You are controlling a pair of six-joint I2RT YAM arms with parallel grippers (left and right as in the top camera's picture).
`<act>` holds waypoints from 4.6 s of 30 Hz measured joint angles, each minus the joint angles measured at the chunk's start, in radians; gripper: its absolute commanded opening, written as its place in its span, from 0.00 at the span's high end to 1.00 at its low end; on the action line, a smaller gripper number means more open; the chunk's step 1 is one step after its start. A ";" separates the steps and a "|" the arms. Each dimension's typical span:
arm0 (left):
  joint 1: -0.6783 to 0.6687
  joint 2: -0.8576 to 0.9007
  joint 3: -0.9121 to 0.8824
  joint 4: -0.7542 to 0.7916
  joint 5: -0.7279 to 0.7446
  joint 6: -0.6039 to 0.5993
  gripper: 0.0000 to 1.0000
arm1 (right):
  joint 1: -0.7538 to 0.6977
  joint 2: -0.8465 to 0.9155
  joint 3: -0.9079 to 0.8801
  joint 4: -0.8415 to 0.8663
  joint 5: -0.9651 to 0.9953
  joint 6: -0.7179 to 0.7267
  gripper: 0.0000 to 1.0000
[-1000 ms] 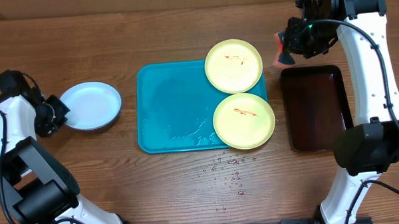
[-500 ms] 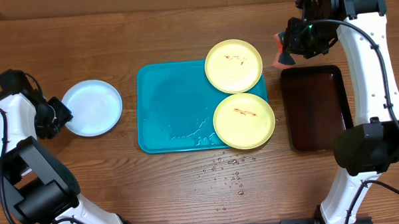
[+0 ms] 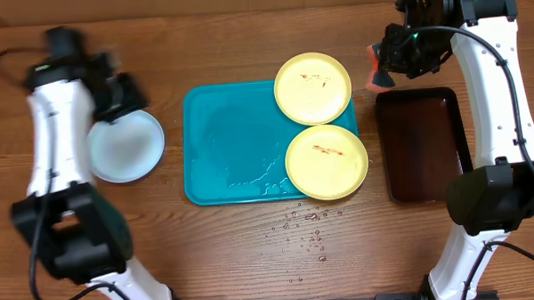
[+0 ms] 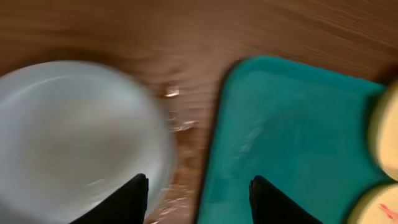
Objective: Clean dirty plates on tray and stack at the side
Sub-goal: 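Carry the white plate left off the tray and set it on the table, then grasp the upper yellow plate with the left gripper and drag it left, then regrasp the yellow plate's left rim with the left gripper, then lower the sponge onto the yellow plate and scrub it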
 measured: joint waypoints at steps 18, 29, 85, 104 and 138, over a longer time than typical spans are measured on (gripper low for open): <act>-0.545 0.261 0.003 0.348 -0.003 -0.264 0.46 | 0.000 0.000 0.000 -0.016 0.000 0.001 0.96; -0.564 0.320 0.003 0.449 -0.073 -0.347 0.64 | 0.000 0.000 0.000 -0.027 0.000 0.000 0.96; -0.319 0.267 0.057 -0.084 -0.220 0.295 0.53 | 0.060 0.000 0.000 0.010 0.002 0.000 0.96; -0.298 -0.045 -0.085 -0.084 -0.140 -0.224 0.43 | 0.060 0.000 0.000 0.010 0.002 0.000 0.96; -0.309 -0.027 -0.507 0.309 -0.111 -0.499 0.96 | 0.177 0.047 0.000 0.084 0.002 0.001 0.96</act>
